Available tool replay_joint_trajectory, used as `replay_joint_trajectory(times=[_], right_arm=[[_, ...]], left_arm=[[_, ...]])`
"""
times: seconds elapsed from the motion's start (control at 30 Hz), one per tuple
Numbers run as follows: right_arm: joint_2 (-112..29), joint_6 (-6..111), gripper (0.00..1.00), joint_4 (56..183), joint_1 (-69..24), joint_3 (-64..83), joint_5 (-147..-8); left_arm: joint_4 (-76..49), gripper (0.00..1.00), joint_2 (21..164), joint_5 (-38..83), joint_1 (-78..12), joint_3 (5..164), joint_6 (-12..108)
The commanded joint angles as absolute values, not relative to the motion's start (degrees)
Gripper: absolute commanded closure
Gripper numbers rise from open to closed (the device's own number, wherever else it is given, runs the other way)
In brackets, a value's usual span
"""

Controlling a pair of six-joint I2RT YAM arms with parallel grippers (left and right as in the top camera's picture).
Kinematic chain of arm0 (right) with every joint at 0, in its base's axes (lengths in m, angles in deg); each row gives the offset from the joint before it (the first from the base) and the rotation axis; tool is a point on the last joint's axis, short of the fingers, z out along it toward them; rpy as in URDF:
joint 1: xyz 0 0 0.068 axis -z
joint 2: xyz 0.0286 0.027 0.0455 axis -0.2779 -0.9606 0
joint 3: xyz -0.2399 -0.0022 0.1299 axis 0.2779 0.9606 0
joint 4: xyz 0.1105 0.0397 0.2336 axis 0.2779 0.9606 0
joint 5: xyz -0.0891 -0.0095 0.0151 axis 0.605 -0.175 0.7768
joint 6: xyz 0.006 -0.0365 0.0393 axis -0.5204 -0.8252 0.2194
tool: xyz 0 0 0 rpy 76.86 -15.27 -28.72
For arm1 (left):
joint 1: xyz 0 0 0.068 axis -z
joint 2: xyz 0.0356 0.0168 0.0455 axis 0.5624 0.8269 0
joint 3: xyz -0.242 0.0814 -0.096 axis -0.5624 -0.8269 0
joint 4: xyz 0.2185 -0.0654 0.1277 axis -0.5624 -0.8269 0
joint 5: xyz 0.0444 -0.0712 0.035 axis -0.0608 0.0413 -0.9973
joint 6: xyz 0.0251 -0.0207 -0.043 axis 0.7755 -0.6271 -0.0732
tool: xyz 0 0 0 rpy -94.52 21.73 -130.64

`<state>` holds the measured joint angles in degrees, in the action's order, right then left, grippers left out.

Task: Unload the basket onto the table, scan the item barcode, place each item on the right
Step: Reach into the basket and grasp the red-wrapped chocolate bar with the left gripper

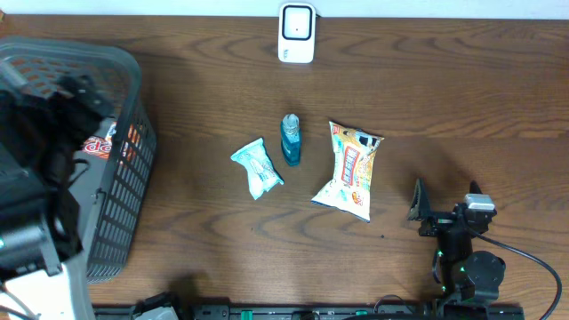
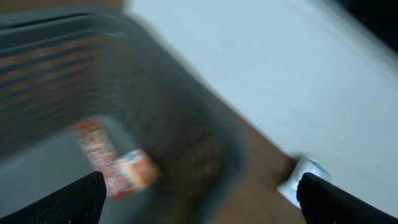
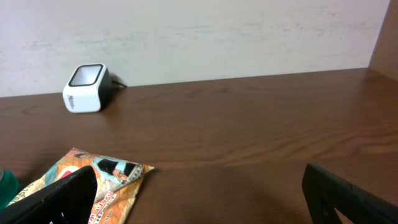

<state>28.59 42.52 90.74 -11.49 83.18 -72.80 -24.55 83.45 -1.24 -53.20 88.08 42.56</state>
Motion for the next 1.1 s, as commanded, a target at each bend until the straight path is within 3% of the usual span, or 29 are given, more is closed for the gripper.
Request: replay_joint_trajectory(times=[0.0,0.3,0.37,0.63,1.07], right_arm=[[28.8,42.2,0.01,91.0,-11.3,83.2,-72.7],[28.8,42.2,0.01,91.0,-11.3,83.2,-72.7],[28.8,42.2,0.01,91.0,-11.3,83.2,-72.8],[28.8,42.2,0.01,91.0,-11.3,83.2,-72.7],[28.8,42.2,0.01,91.0,-11.3,83.2,-72.7]], left_arm=[[-26.8,0.02,88.8,-1.2,-59.9,88.4,42.0],[-29.6,0.00,108.4,-1.4,-64.8,88.4,41.0],[-29.6,0.08,112.5,-1.4,-64.8,88.4,40.9],[-26.3,0.08,127.4,-1.4,-64.8,88.4,40.2],[-20.5,0.08,136.8,-5.4,-64.7,88.4,41.2]])
